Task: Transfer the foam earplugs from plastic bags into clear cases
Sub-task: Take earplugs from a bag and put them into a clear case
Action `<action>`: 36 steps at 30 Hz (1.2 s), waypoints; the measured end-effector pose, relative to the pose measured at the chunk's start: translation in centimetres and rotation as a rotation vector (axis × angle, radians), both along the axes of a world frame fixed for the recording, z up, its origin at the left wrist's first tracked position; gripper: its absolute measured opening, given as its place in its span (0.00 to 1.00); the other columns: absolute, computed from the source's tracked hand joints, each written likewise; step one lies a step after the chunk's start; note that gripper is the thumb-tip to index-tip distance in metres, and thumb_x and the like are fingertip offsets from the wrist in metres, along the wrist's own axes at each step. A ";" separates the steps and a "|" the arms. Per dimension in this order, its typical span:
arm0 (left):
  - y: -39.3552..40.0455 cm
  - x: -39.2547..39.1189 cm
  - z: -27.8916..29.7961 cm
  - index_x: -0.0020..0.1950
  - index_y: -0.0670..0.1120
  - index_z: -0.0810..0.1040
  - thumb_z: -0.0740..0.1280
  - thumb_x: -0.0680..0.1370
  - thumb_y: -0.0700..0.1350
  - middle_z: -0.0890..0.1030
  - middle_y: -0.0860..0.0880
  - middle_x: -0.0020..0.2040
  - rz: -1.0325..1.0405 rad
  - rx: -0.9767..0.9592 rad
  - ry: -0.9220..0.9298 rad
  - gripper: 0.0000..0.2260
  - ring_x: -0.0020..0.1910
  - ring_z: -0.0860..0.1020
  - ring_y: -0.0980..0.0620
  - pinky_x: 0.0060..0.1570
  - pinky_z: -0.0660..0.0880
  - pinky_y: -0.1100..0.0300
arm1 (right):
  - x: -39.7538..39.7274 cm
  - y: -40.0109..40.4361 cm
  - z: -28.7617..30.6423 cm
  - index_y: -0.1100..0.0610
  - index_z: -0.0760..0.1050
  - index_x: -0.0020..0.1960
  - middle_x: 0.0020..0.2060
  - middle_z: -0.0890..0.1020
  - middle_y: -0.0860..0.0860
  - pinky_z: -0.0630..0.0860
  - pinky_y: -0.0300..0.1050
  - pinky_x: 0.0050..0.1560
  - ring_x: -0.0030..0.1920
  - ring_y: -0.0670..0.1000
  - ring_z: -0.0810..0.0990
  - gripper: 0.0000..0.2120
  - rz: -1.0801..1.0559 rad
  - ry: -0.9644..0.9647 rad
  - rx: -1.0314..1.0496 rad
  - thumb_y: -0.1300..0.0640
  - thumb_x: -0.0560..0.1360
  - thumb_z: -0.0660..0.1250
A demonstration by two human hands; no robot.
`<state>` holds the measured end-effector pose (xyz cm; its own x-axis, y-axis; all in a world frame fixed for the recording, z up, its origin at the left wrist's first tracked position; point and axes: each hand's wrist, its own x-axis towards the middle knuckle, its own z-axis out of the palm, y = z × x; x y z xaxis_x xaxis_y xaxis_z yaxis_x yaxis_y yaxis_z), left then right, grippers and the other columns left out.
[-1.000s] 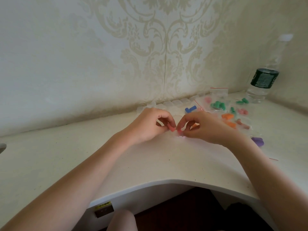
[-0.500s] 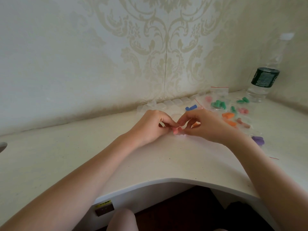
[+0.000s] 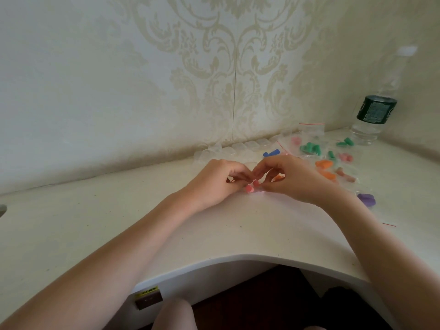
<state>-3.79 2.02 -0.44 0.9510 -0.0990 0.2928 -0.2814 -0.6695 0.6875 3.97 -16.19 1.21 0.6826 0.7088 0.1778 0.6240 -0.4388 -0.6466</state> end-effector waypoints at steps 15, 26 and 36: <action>-0.2 0.2 -0.1 0.42 0.48 0.84 0.68 0.77 0.45 0.82 0.51 0.41 0.084 -0.055 0.022 0.06 0.42 0.78 0.56 0.41 0.70 0.66 | -0.3 0.1 0.2 0.49 0.80 0.48 0.40 0.83 0.43 0.73 0.34 0.41 0.38 0.44 0.79 0.10 0.012 0.013 0.010 0.51 0.68 0.76; -1.5 0.4 -0.8 0.44 0.46 0.75 0.69 0.74 0.40 0.77 0.53 0.39 0.160 -0.023 -0.141 0.04 0.38 0.76 0.54 0.34 0.69 0.70 | -0.3 0.2 0.1 0.53 0.80 0.46 0.40 0.83 0.45 0.74 0.32 0.42 0.37 0.42 0.79 0.07 0.014 0.003 0.039 0.57 0.70 0.75; 0.1 0.6 -0.3 0.47 0.56 0.85 0.72 0.71 0.52 0.83 0.57 0.40 0.080 0.126 -0.049 0.07 0.40 0.78 0.61 0.38 0.75 0.62 | -0.4 0.0 0.1 0.53 0.80 0.42 0.33 0.80 0.40 0.74 0.36 0.43 0.37 0.39 0.78 0.09 -0.033 -0.006 0.031 0.53 0.66 0.78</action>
